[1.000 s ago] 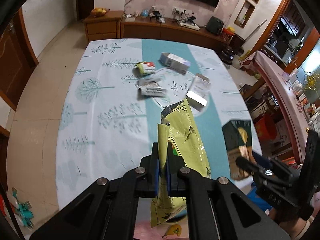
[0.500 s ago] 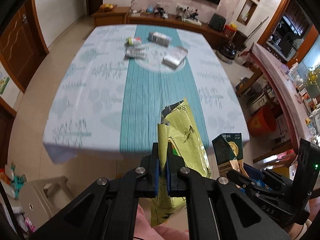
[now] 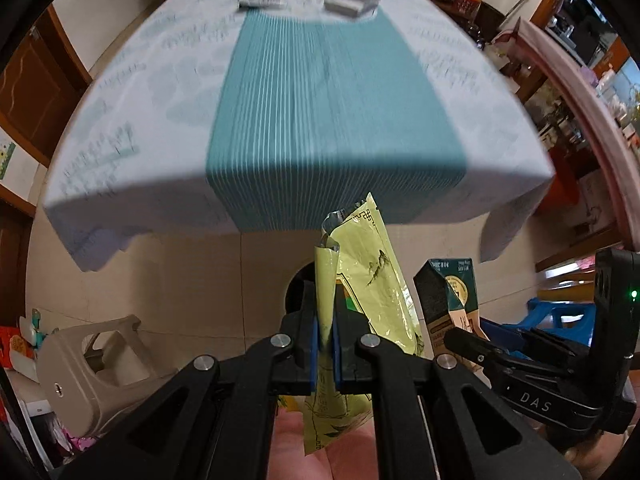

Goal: Collect trash
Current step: 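Carry the yellow-green bag and brown-green carton over the floor bin, then open left tool dropping the bag while right tool releases carton into bin, then raise both open tools back toward the table, then grasp the white sachet with left tool while right tool grasps silver-white box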

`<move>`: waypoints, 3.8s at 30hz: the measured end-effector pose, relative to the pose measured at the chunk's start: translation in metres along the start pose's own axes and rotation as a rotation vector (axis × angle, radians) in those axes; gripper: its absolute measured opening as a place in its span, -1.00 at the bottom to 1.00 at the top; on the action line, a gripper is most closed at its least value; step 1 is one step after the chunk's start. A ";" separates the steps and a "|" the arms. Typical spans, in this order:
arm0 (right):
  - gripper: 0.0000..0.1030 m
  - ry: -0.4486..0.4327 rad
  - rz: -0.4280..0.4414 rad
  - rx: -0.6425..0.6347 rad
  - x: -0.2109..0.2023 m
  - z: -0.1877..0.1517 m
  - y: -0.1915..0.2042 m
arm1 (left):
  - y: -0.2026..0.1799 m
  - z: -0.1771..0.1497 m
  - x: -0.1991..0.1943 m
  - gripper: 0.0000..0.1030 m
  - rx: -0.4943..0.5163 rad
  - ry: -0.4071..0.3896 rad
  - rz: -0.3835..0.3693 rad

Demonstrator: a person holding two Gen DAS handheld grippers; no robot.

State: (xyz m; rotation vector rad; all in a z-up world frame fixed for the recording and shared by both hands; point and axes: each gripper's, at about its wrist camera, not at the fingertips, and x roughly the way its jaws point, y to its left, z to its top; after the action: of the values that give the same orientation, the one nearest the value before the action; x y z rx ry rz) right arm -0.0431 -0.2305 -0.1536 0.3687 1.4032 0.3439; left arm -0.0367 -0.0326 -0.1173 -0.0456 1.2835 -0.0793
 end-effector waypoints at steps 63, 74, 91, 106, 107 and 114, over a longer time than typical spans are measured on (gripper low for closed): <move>0.23 -0.064 -0.063 -0.049 -0.030 0.004 0.061 | 0.022 0.014 -0.100 0.21 0.099 -0.179 0.103; 0.23 -0.248 -0.015 -0.180 -0.115 0.032 0.089 | 0.008 0.050 -0.198 0.37 0.059 -0.423 0.158; 0.23 -0.315 -0.022 -0.247 -0.143 0.096 0.092 | -0.001 0.108 -0.188 0.53 0.097 -0.451 0.153; 0.24 -0.312 -0.111 0.021 -0.054 0.250 0.108 | 0.086 0.327 -0.063 0.54 0.262 -0.222 0.024; 0.28 -0.313 -0.120 0.047 -0.046 0.263 0.109 | 0.092 0.342 -0.054 0.53 0.269 -0.208 0.014; 0.47 -0.333 -0.209 0.190 0.016 0.358 0.103 | 0.123 0.425 0.035 0.54 0.364 -0.058 -0.066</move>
State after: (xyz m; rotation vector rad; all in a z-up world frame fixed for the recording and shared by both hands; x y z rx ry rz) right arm 0.3118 -0.1482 -0.0755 0.4099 1.1360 -0.0247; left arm 0.3851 0.0829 -0.0404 0.2208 1.1936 -0.3642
